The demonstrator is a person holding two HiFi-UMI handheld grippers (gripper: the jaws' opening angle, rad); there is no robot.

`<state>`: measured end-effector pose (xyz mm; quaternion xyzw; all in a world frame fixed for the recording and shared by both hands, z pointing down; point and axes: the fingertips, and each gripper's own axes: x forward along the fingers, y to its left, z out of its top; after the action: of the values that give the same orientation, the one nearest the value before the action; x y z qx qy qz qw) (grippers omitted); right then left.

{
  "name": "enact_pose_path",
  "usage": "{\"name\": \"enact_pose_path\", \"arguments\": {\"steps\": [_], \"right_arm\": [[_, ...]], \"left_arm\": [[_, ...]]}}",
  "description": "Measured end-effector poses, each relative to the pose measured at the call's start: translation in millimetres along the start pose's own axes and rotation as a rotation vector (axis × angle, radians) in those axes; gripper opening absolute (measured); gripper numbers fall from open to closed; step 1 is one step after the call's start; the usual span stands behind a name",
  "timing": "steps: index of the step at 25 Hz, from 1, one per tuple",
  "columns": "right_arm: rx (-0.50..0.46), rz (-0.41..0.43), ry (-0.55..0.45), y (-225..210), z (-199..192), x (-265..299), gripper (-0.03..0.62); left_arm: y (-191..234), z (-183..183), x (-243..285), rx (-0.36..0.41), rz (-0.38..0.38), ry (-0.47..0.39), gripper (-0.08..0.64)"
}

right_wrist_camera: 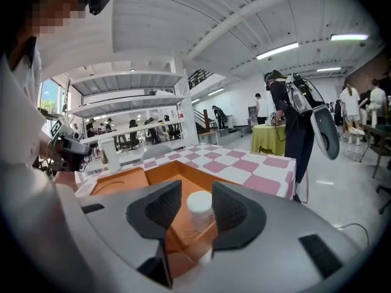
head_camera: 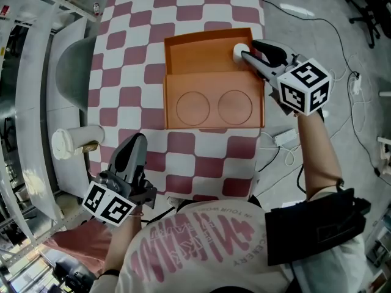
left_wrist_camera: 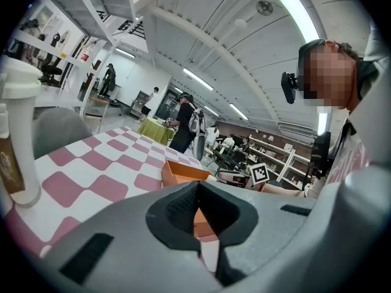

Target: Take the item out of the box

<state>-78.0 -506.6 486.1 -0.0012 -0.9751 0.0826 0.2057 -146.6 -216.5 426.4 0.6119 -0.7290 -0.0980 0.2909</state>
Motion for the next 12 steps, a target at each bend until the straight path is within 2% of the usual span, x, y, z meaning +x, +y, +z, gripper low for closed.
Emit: {"name": "enact_pose_path", "arguments": {"steps": [8, 12], "right_arm": [[-0.128, 0.033, 0.120, 0.8, -10.1, 18.2, 0.198], [-0.144, 0.049, 0.163, 2.4, -15.6, 23.8, 0.199]], "left_arm": [[9.0, -2.0, -7.8, 0.023, 0.049, 0.025, 0.008], [18.0, 2.3, -16.1, 0.054, 0.094, 0.014, 0.008]]}}
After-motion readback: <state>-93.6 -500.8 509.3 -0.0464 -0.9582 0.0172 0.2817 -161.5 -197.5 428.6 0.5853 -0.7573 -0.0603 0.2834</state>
